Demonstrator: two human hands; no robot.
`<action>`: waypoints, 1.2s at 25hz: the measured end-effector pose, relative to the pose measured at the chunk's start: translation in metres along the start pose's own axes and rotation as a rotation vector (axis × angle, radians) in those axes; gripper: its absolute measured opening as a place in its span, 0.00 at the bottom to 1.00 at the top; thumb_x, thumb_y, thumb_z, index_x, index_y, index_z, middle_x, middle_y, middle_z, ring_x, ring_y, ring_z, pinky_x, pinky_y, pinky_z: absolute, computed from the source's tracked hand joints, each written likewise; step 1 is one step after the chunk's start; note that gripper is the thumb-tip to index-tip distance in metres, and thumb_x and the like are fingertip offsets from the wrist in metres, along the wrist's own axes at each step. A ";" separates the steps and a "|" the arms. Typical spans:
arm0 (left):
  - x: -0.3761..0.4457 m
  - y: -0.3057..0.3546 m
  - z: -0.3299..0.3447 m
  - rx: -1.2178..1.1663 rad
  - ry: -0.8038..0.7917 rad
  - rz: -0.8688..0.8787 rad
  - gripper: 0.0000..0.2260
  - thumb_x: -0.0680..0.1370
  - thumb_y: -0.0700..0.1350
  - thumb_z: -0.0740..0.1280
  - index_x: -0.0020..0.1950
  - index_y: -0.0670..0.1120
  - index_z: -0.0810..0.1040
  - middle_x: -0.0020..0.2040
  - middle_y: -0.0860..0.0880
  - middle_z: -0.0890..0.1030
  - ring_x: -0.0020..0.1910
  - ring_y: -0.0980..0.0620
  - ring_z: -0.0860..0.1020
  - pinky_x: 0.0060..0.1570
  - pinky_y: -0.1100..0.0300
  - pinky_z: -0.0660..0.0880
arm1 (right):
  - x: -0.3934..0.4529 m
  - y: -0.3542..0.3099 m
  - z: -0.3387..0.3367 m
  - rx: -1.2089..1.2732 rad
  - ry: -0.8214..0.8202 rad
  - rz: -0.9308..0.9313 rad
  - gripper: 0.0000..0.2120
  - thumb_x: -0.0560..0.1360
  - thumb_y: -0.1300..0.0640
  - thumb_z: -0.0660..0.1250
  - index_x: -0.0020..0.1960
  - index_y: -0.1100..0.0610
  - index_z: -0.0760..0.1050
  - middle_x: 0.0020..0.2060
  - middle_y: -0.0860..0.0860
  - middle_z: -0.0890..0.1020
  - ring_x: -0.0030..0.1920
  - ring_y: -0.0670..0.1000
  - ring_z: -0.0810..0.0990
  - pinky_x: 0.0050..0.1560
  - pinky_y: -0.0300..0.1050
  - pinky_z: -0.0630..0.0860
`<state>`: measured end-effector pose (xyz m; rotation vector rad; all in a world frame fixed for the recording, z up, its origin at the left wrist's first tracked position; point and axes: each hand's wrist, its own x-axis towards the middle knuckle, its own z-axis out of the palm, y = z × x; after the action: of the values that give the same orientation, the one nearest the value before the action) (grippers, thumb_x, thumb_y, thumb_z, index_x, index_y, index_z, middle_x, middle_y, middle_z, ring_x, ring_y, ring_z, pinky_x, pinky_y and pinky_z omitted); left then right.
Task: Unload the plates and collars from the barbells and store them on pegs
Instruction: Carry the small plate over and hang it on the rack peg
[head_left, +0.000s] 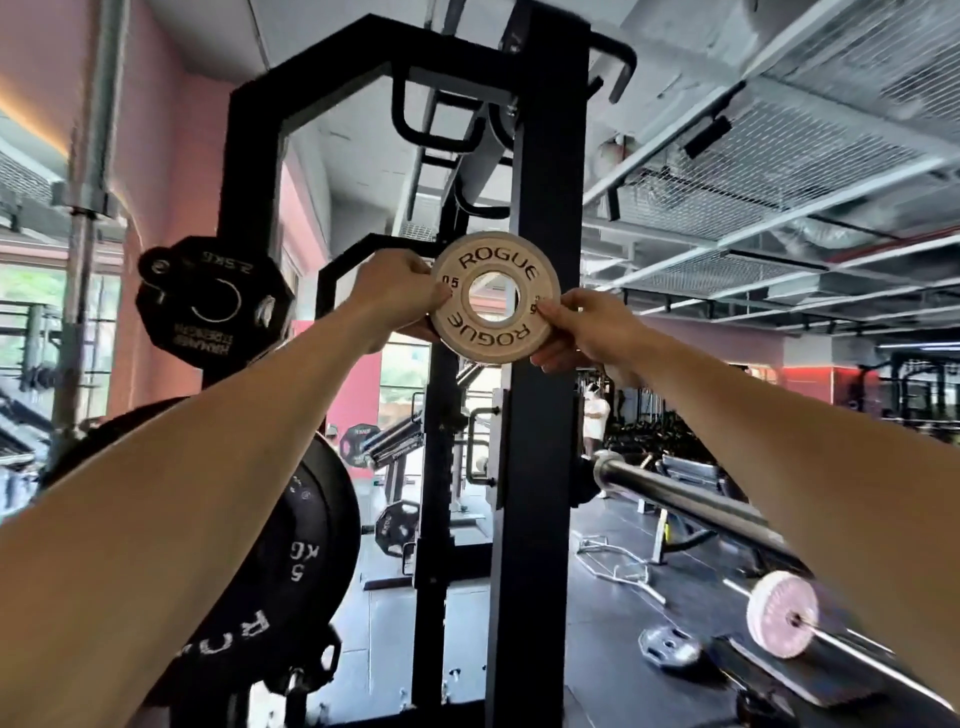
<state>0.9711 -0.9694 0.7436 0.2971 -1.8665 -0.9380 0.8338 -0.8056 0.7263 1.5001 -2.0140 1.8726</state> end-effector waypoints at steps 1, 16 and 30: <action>0.002 0.005 0.012 0.015 -0.006 0.004 0.08 0.74 0.35 0.69 0.53 0.40 0.76 0.50 0.38 0.82 0.40 0.41 0.84 0.39 0.45 0.83 | 0.004 0.004 -0.014 0.012 -0.016 0.003 0.14 0.81 0.55 0.60 0.59 0.67 0.70 0.40 0.63 0.83 0.31 0.53 0.83 0.31 0.44 0.82; -0.067 0.094 0.211 0.181 0.165 -0.102 0.09 0.76 0.35 0.68 0.56 0.38 0.74 0.44 0.37 0.82 0.33 0.44 0.83 0.31 0.50 0.82 | 0.001 0.087 -0.221 0.032 -0.275 -0.068 0.15 0.80 0.54 0.63 0.56 0.67 0.72 0.45 0.66 0.83 0.36 0.57 0.84 0.37 0.49 0.83; -0.179 0.163 0.284 0.210 0.104 -0.212 0.10 0.77 0.36 0.67 0.58 0.37 0.75 0.47 0.38 0.84 0.37 0.43 0.85 0.38 0.47 0.83 | -0.115 0.103 -0.320 0.066 -0.332 0.002 0.17 0.80 0.54 0.63 0.59 0.68 0.70 0.47 0.69 0.82 0.36 0.58 0.84 0.43 0.53 0.82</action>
<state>0.8467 -0.6240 0.6807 0.6699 -1.8643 -0.8495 0.6507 -0.5061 0.6728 1.9405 -2.0935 1.8078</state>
